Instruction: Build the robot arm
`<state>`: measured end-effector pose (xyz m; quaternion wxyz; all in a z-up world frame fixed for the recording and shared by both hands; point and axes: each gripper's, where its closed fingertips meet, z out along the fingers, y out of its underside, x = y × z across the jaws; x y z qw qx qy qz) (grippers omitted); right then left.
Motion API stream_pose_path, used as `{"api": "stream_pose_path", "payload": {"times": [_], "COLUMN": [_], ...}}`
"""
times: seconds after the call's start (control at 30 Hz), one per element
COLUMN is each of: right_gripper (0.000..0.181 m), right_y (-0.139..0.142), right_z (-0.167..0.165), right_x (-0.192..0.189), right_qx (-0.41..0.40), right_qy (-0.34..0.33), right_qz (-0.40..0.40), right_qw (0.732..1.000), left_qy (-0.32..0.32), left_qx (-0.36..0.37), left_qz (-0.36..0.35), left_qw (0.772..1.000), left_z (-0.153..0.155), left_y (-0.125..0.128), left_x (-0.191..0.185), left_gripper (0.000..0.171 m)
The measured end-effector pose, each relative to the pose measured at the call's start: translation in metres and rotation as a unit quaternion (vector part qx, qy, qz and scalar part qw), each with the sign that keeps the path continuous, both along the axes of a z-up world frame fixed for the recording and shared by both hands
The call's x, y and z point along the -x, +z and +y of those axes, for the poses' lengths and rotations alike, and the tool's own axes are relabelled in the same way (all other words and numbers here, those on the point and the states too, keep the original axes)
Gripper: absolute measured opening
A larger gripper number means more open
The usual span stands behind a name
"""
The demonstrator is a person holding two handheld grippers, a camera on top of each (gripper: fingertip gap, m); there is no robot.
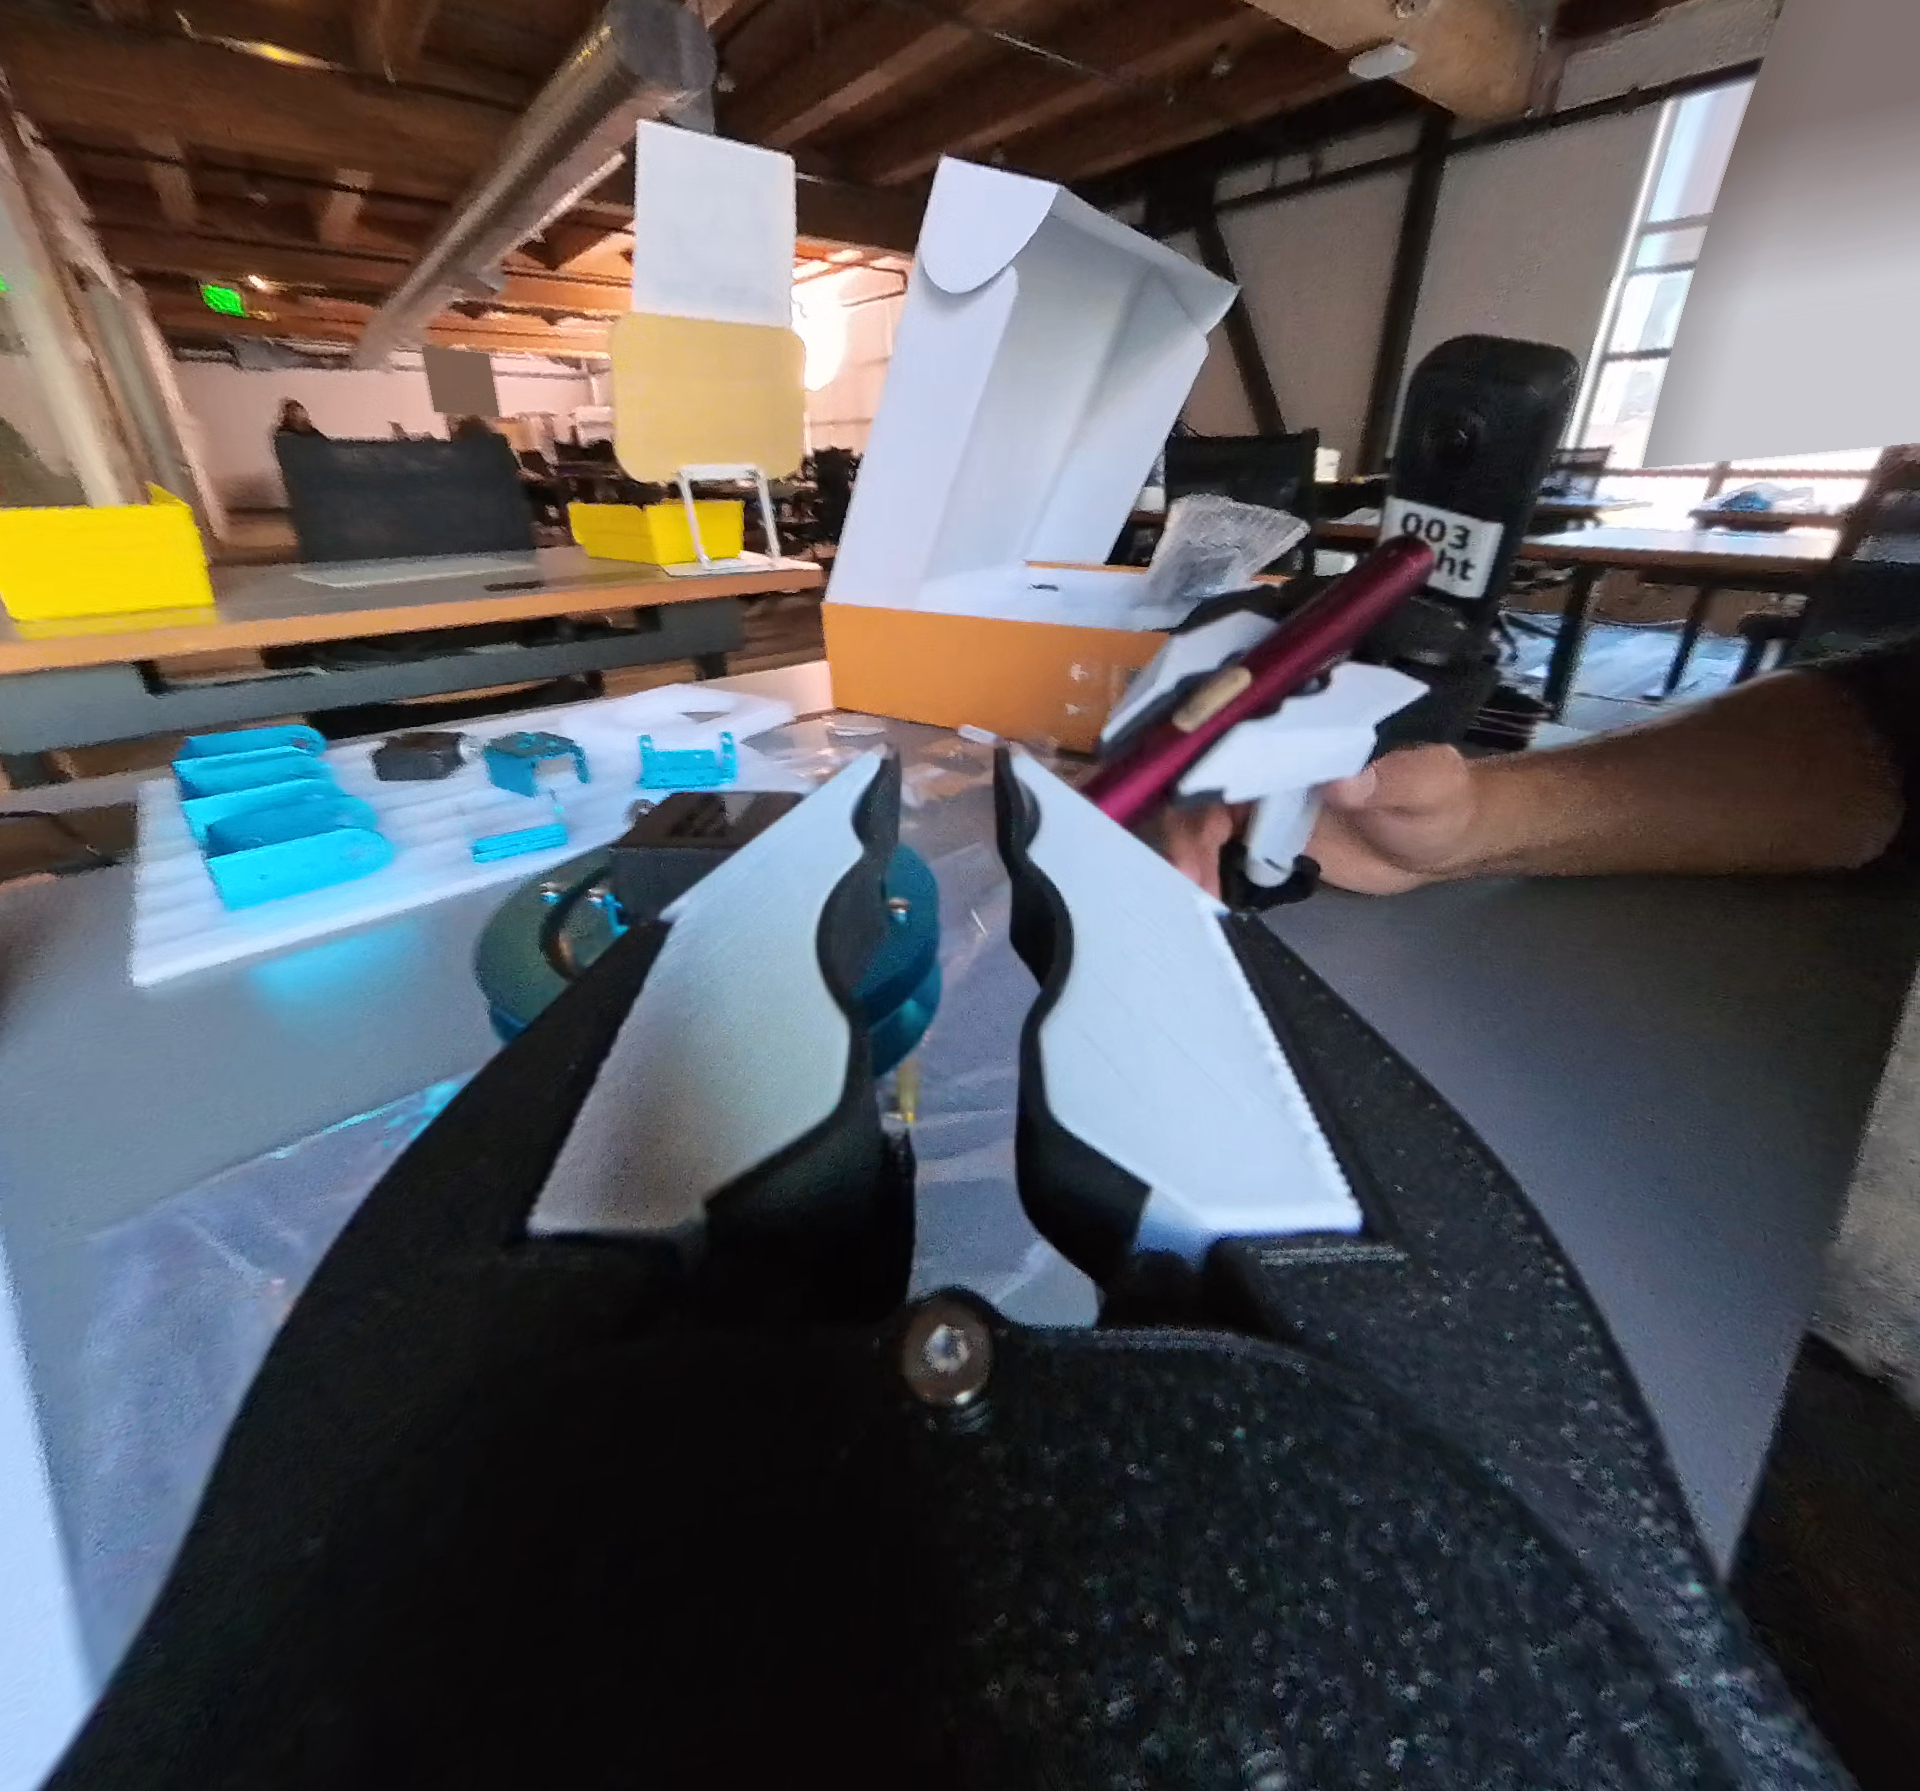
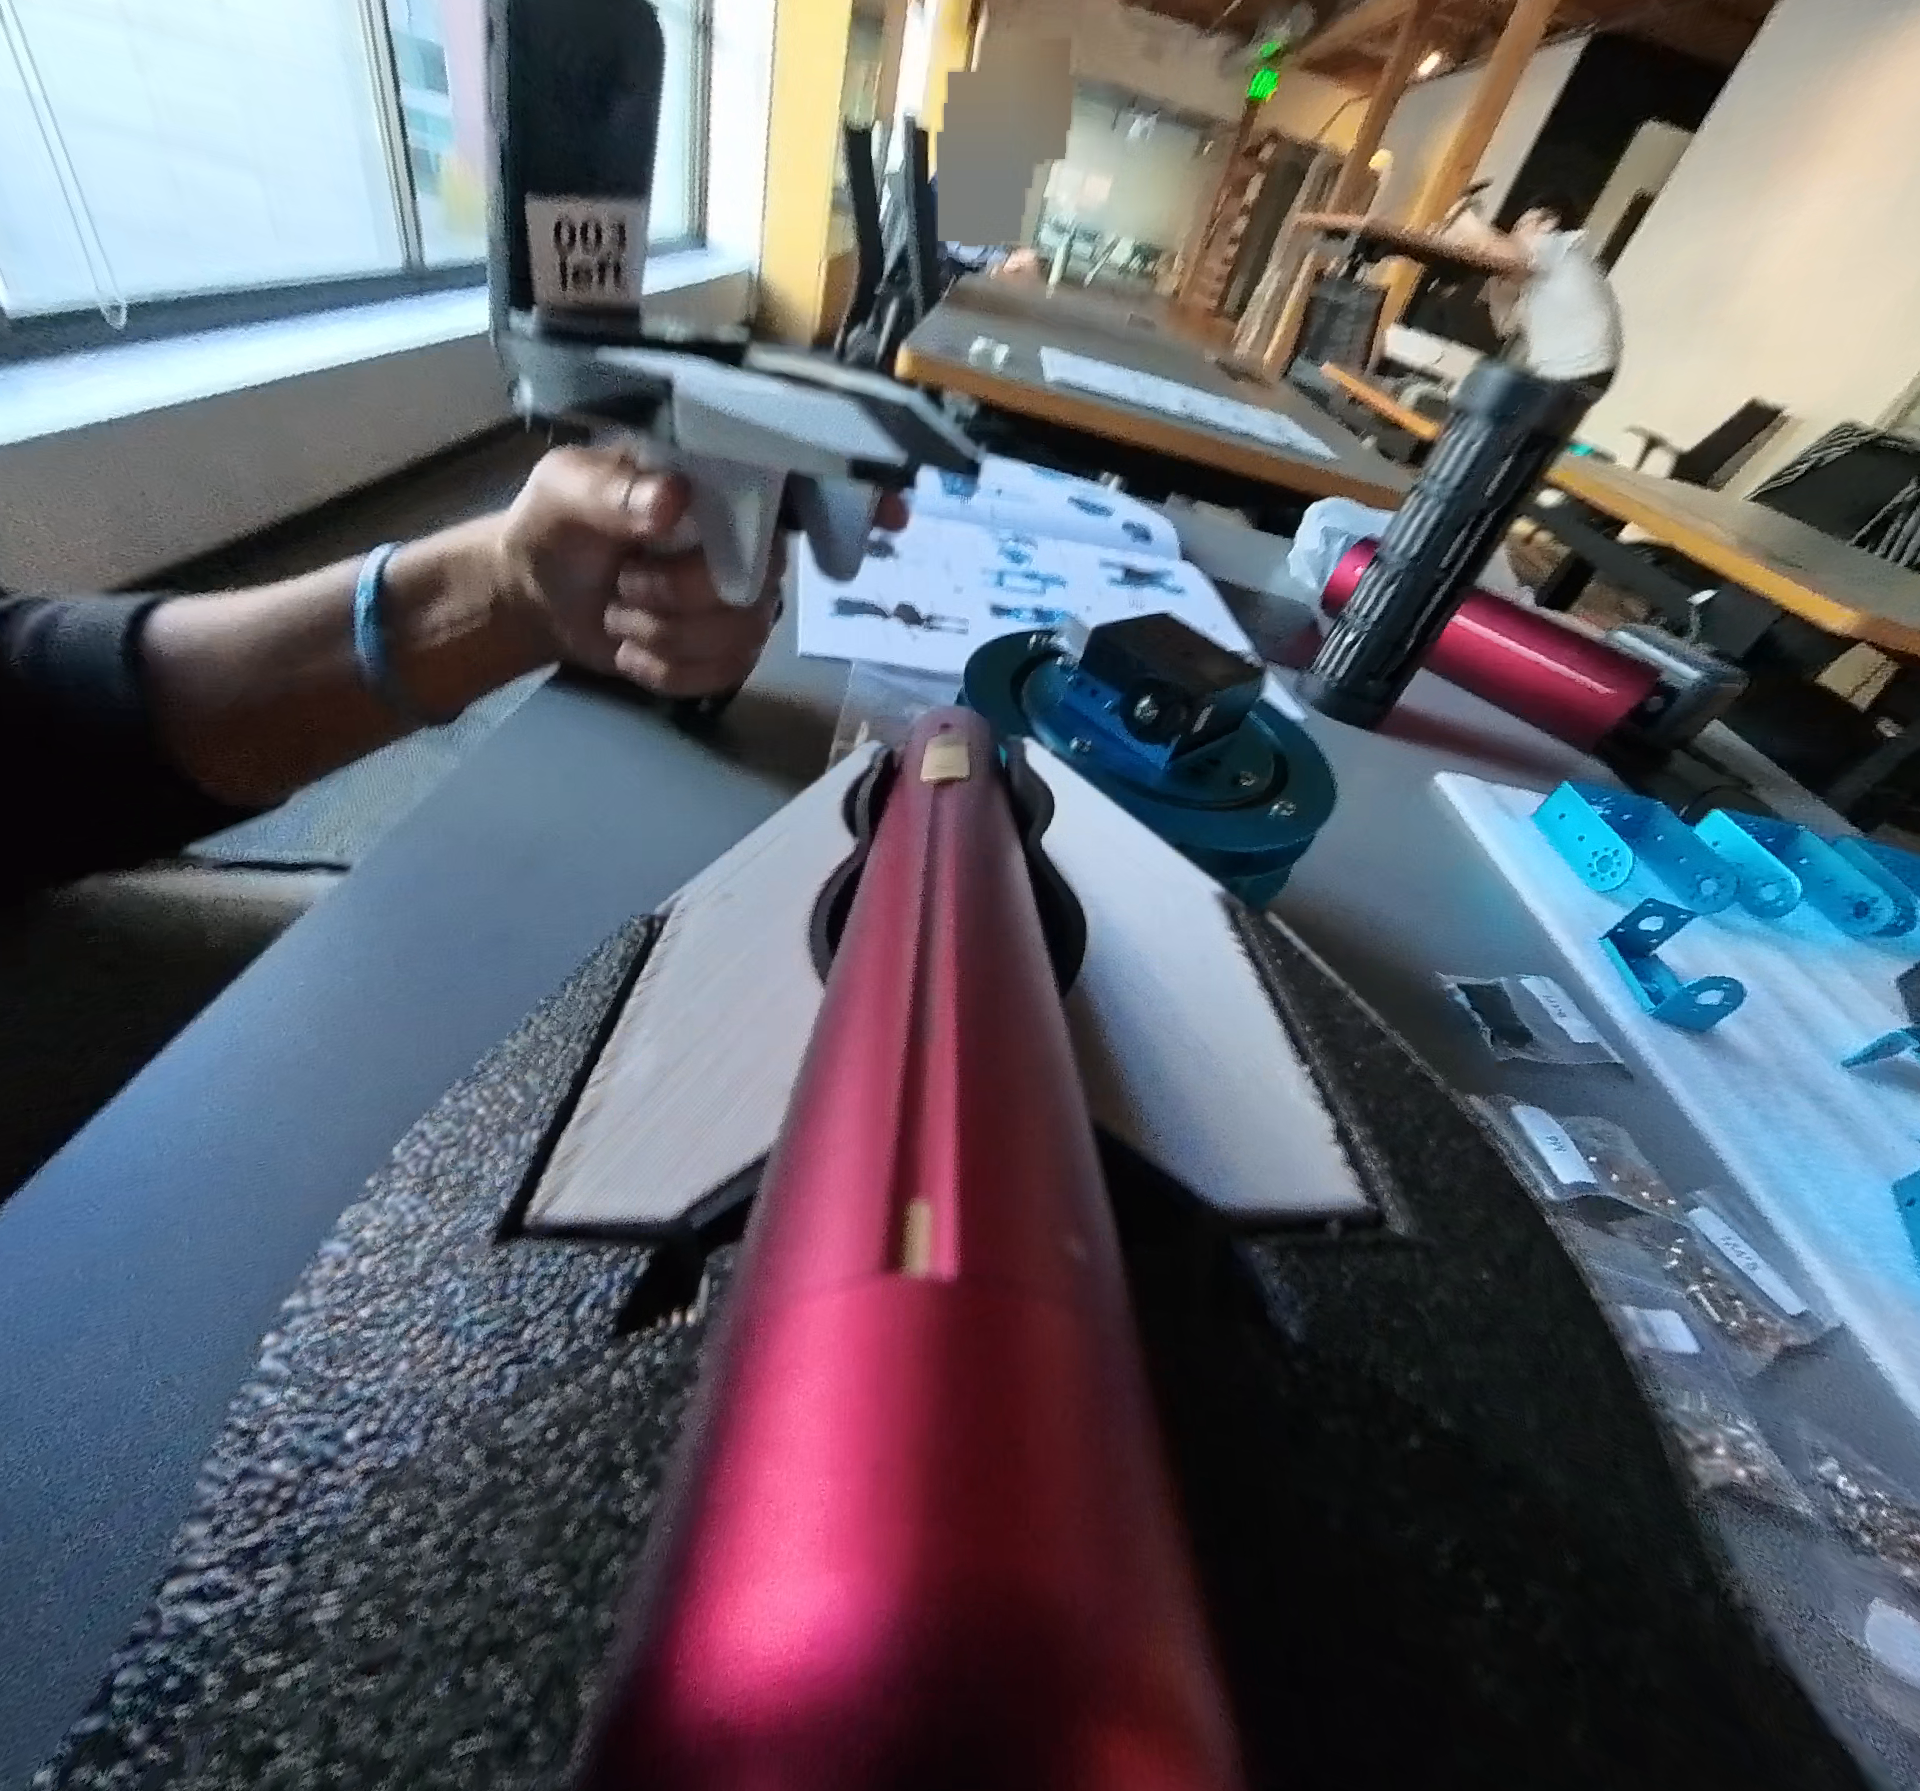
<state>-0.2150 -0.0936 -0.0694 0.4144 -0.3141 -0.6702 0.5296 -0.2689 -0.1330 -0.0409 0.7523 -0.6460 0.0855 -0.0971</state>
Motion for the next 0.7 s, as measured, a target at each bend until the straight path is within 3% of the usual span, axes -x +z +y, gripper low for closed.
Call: {"api": "stream_pose_path", "payload": {"times": [0.2,0.33,0.7], "right_gripper": [0.022,0.022,0.022], "right_y": [0.029,0.032,0.033], "right_z": [0.008,-0.003,-0.013], "right_x": [-0.004,-0.006,-0.012], "right_qx": [0.056,0.086,0.077], "right_qy": [-0.03,-0.013,0.002], "right_qz": [0.086,0.084,0.097], "right_qw": [0.994,0.993,0.992], "left_qy": [0.036,0.065,0.06], "left_qx": [0.042,0.032,0.049], "left_qz": [0.004,0.023,0.018], "left_qw": [0.998,0.997,0.997], "left_z": [0.005,0.005,0.009], "left_y": [-0.014,-0.013,-0.017], "left_x": [-0.011,-0.013,-0.013], "left_gripper": [0.025,0.024,0.02]}}
